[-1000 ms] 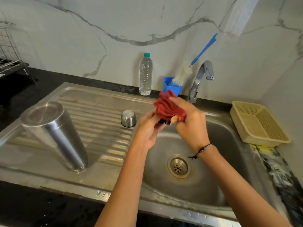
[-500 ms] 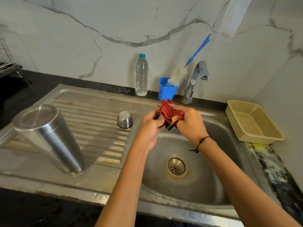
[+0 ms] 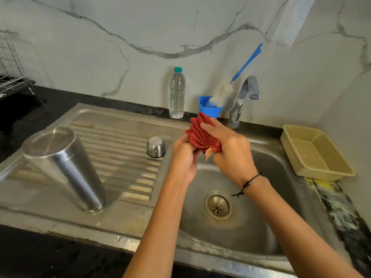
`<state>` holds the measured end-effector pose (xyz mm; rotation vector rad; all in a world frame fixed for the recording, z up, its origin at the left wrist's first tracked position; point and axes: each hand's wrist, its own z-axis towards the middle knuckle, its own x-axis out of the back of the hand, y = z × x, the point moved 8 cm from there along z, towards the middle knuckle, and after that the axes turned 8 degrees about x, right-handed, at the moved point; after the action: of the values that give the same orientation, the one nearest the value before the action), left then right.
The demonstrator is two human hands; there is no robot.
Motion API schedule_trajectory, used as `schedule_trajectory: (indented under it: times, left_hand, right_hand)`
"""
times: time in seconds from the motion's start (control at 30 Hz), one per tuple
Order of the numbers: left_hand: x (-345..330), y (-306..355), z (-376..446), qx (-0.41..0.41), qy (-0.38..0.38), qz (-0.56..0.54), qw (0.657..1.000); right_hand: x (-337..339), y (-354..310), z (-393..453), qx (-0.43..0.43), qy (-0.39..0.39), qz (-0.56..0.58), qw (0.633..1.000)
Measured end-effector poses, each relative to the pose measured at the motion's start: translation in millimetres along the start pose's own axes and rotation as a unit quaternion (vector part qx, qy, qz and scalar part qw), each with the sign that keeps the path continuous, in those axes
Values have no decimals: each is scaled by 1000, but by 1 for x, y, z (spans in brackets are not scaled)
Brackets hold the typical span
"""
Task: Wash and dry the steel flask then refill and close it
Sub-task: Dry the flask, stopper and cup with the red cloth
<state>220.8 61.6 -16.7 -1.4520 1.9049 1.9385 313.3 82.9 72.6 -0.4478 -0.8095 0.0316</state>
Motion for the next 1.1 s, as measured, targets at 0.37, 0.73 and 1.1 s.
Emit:
schedule_trajectory:
  times: [0.37, 0.73, 1.1]
  left_hand:
    - [-10, -2, -4, -11, 3, 38, 999]
    - [-11, -14, -5, 36, -10, 96, 995]
    - [0, 0, -10, 25, 25, 9, 999]
  right_hand:
    - [3, 44, 0, -178, -17, 64, 982]
    - [5, 73, -11, -290, 78, 225, 927]
    - [-7, 9, -6, -111, -24, 15, 993]
